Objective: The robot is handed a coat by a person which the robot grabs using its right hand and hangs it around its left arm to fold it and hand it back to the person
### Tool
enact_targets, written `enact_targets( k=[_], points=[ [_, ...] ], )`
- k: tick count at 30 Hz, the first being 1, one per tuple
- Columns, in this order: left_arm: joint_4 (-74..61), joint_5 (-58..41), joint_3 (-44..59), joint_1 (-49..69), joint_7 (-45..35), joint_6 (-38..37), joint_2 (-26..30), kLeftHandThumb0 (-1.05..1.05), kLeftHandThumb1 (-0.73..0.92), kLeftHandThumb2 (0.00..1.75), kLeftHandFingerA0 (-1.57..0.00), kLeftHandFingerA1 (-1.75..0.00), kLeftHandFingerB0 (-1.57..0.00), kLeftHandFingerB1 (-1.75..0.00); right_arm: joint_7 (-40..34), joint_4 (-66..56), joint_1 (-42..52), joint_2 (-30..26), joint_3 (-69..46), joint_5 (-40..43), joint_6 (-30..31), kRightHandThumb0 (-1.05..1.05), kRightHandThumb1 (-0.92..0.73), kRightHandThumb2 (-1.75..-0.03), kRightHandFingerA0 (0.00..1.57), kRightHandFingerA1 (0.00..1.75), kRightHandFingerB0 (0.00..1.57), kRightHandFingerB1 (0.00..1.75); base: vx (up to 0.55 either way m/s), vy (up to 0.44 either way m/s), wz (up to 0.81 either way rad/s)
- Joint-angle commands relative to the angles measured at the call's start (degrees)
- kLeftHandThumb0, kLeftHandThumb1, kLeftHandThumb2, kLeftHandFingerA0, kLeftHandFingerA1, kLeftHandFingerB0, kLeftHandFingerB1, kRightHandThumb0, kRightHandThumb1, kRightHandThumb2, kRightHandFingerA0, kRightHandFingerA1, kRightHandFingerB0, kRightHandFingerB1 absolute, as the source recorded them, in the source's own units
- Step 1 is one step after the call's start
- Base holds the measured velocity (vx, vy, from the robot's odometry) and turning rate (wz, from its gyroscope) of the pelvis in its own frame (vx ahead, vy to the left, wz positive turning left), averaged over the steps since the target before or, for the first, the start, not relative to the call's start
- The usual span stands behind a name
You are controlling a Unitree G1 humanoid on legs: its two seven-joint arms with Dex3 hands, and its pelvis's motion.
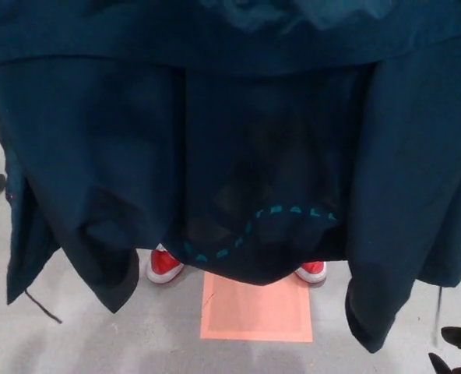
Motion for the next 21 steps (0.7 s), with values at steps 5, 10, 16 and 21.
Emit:
enact_targets(
  k=[5,10,16,21],
  points=[
    [1.3,-1.5,0.6,2.9,-3.2,-4.8,-0.2,-0.33,0.64,1.14,0.00,-0.48,0.00,-0.47,2.4,-2.5,4.3,-1.6,0.4,0.9,-5.6,-0.69,-0.85,-0.67,0.21,0.32,0.16,0.27,0.00,0.000,0.00],
    [0.2,-1.9,0.6,5.1,-4.9,-7.8,-0.7,-0.33,0.64,1.15,0.00,-0.49,0.00,-0.48,6.9,-17.1,11.6,-2.2,1.2,2.2,-4.6,-0.36,-0.51,-1.07,0.00,0.48,0.00,0.48,0.00,0.000,0.00],
    [-1.5,-0.6,-0.6,4.5,-4.8,-9.5,-0.7,-0.64,0.71,1.02,-0.04,-0.43,-0.03,-0.41,10.7,-47.3,27.4,-3.9,-1.1,7.2,-4.2,-0.75,-0.71,-0.95,0.17,0.44,0.10,0.39,0.00,0.000,0.00],
    [-2.1,0.1,-1.4,4.0,-4.8,-10.1,-0.9,-0.32,0.65,1.16,0.00,-0.48,0.00,-0.47,13.4,-72.6,39.8,-4.8,-2.7,15.1,-7.7,-0.73,-0.70,-0.93,0.20,0.43,0.13,0.39,0.00,0.000,0.00]
  ],
)
